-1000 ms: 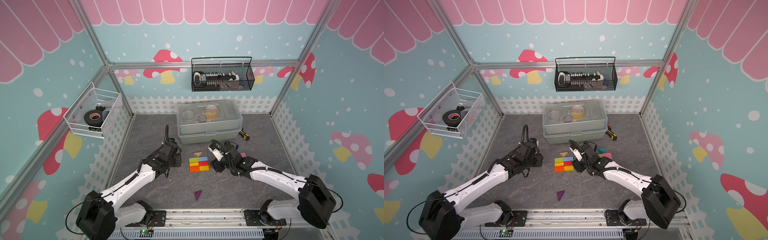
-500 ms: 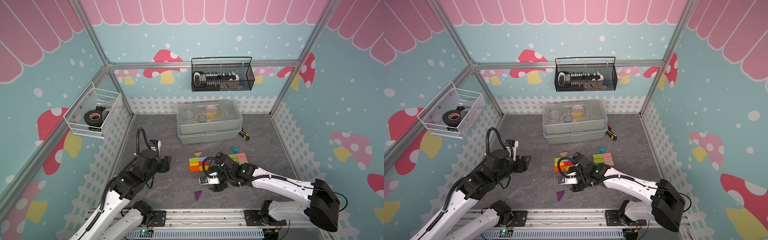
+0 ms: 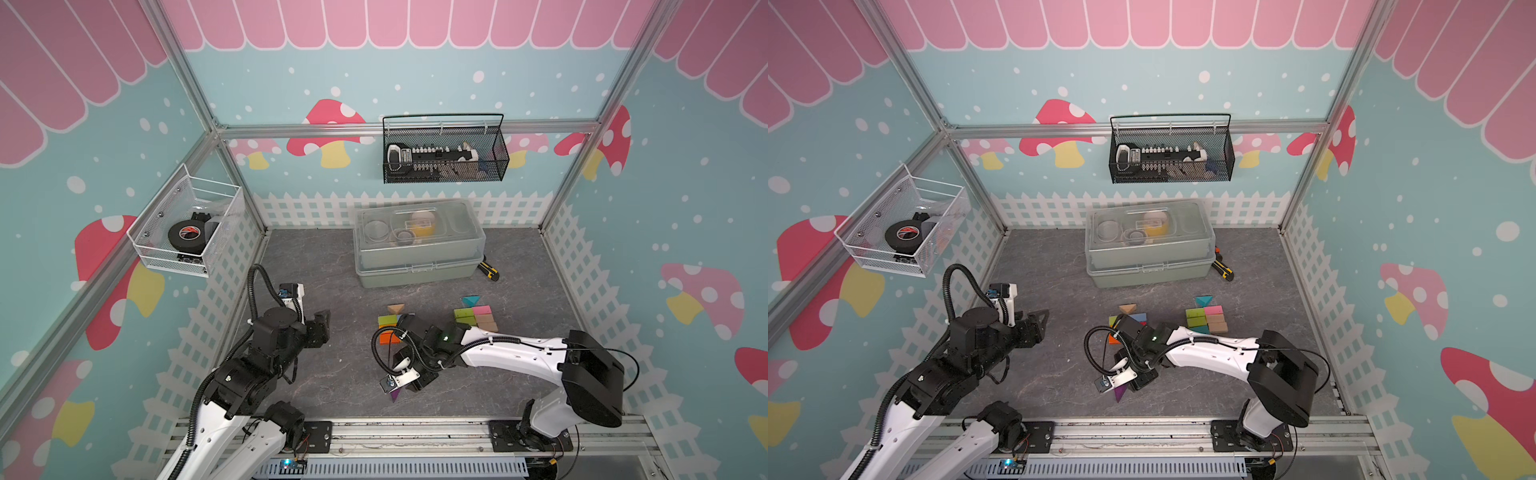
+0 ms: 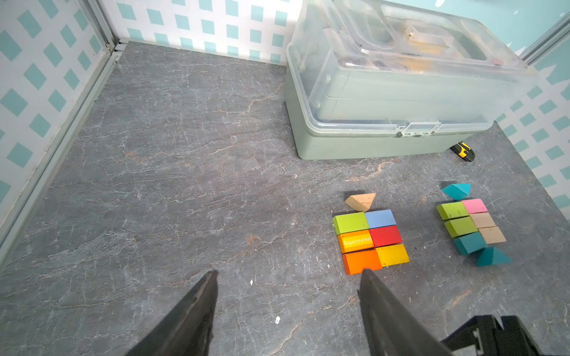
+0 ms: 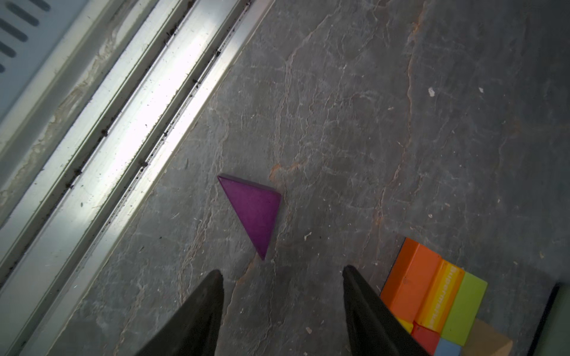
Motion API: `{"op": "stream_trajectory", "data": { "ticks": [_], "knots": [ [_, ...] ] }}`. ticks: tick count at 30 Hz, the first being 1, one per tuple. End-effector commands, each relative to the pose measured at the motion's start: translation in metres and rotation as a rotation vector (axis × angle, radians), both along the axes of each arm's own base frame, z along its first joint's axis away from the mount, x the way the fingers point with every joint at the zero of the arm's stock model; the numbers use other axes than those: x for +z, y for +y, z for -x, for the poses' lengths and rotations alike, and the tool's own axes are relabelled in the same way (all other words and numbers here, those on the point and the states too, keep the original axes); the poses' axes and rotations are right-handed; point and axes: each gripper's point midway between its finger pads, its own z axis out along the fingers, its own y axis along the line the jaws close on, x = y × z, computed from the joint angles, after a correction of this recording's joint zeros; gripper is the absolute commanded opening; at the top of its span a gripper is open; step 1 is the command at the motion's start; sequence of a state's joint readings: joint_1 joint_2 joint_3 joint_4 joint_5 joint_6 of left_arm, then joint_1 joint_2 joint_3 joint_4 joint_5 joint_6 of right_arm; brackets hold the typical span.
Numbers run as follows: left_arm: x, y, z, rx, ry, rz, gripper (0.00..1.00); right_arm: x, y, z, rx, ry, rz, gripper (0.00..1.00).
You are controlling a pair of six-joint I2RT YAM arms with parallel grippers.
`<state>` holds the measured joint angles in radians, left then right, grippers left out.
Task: Assemble a piece of candy with building blocks
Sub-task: Assemble the building block at the center of the board.
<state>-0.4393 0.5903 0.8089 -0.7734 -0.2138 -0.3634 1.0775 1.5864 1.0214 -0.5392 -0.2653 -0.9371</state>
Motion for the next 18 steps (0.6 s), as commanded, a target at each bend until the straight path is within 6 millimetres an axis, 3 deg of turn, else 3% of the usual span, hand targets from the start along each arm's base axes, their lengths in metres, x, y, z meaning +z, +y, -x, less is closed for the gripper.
{"op": "stream_trajectory", "data": {
  "ticks": [1, 18],
  "knots": [
    [-0.006, 0.006, 0.001, 0.026, 0.01, -0.003, 0.72, -0.006, 0.001, 0.015, 0.106, 0.03, 0.031, 0.61],
    [-0.009, 0.005, -0.001, 0.021, 0.022, -0.007, 0.72, -0.035, 0.014, 0.023, 0.158, 0.028, 0.09, 0.61]
  ]
}}
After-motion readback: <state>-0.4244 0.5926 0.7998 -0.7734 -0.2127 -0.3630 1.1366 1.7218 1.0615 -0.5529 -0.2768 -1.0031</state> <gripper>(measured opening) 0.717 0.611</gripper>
